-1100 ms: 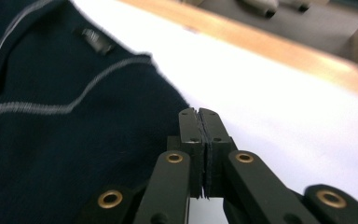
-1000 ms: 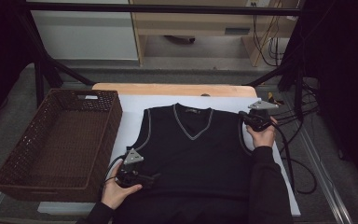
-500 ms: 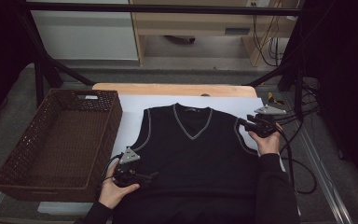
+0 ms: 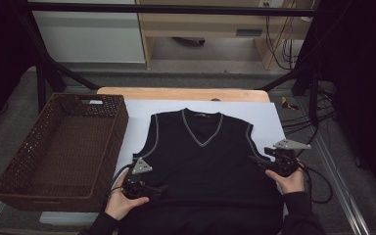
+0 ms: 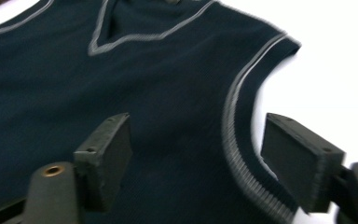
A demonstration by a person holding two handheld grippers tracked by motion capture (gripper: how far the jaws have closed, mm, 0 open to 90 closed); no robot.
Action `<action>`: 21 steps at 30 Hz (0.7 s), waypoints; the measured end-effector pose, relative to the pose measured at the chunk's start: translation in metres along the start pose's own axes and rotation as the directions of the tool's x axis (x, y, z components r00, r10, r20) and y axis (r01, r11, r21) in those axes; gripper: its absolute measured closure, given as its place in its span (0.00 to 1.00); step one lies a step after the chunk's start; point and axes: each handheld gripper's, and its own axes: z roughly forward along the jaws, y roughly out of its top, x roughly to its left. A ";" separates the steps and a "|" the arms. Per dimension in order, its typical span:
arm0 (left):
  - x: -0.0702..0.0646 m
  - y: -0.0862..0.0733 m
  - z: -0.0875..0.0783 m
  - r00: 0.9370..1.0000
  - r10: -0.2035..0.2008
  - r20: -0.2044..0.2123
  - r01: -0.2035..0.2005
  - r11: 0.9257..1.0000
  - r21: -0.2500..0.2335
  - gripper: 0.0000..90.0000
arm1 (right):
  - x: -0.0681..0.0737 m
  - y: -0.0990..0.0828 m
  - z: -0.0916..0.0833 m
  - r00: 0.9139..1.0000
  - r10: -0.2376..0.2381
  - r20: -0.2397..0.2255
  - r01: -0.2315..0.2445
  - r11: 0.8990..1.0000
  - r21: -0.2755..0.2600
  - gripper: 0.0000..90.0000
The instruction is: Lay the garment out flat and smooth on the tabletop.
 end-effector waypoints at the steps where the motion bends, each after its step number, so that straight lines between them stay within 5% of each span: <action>1: 0.000 0.000 0.000 1.000 -0.001 -0.007 0.001 1.000 0.003 0.09 | 0.003 -0.003 -0.002 1.000 -0.002 0.000 0.002 1.000 0.006 0.24; 7: 0.001 0.000 -0.003 0.999 -0.002 -0.047 0.003 1.000 0.024 0.22 | 0.015 -0.026 -0.017 1.000 -0.015 0.010 0.014 0.997 0.080 0.22; 13: -0.001 -0.001 -0.009 0.993 0.036 -0.114 -0.029 0.998 0.062 0.53 | 0.014 -0.049 -0.027 0.999 0.007 0.053 -0.015 0.990 0.137 0.30; 21: -0.006 0.001 -0.012 0.994 0.019 -0.104 -0.007 0.994 0.108 0.89 | 0.005 -0.054 -0.031 0.993 0.026 0.112 -0.043 0.987 0.154 0.42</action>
